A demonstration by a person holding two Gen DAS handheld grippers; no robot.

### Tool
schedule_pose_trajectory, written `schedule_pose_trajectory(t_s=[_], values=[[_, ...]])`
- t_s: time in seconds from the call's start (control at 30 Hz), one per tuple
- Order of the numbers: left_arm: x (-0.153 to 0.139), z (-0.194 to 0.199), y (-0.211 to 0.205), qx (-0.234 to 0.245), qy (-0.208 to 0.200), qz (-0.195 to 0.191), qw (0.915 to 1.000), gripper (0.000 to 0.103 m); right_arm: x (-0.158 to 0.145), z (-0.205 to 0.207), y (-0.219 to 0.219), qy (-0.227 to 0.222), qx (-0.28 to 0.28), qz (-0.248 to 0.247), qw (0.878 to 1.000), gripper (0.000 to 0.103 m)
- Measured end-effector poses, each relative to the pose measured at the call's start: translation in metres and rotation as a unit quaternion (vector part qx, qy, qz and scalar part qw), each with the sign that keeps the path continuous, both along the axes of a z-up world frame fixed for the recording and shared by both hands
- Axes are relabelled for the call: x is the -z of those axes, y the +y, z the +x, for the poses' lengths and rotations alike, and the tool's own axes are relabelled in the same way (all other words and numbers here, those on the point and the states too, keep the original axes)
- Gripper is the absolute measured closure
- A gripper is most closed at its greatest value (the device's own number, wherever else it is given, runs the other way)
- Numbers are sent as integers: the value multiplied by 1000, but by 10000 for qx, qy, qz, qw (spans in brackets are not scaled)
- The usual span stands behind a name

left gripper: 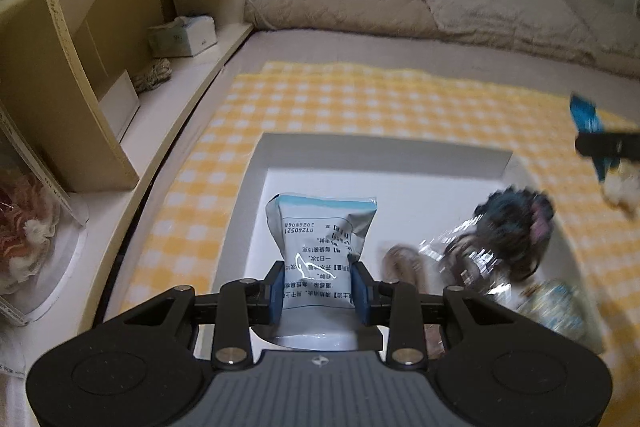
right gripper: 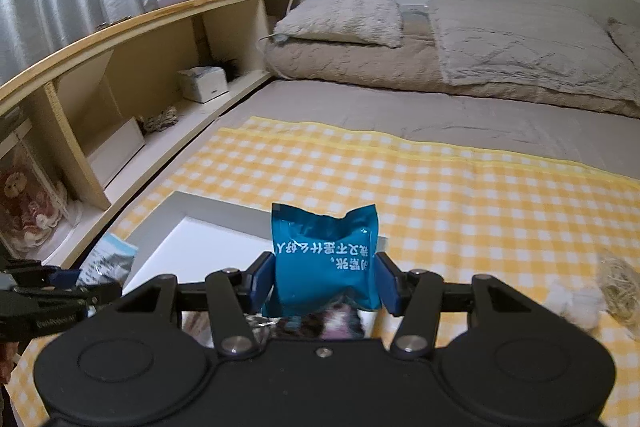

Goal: Organize soft objects
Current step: 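Carry both packets into the white box and open both tools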

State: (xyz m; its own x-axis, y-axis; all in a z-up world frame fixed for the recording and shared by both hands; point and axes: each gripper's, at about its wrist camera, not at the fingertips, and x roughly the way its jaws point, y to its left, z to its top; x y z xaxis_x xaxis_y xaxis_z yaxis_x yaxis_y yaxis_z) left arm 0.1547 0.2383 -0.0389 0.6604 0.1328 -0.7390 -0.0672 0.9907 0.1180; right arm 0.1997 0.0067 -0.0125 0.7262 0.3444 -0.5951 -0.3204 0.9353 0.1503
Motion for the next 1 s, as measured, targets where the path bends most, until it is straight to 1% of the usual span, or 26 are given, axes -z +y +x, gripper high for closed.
schedule_pose_trajectory(t_s=[0.13,0.33,0.43,0.6,0.73,0.83,0.87,0.9,0.97,1.0], values=[[16,2,3,96,293,120,9995,67,-2,0,20,-22,-189,24,9998,48],[39,5,9,125,826,-35,9965,67,-7,1,54,-30,-606,12,9982,48],[47,5,12,156,952,11,9953,67,-5,4,72,106,-778,83,9969,48],[53,3,21,124,1012,87,9947,67,12,10,108,375,-1002,96,9942,48],[53,0,29,80,945,32,9955,66,29,17,129,669,-1068,184,9919,48],[53,-4,28,199,894,126,9957,64,41,24,145,813,-1060,174,9909,48],[52,-6,28,239,882,82,9958,61,44,26,150,864,-1049,184,9906,48],[52,-8,27,288,884,52,9957,54,46,29,154,907,-1032,200,9903,48],[49,-11,26,353,830,-31,9959,46,49,34,164,966,-1008,253,9899,48],[48,-12,27,337,830,-94,9959,45,51,36,169,983,-1001,290,9897,48]])
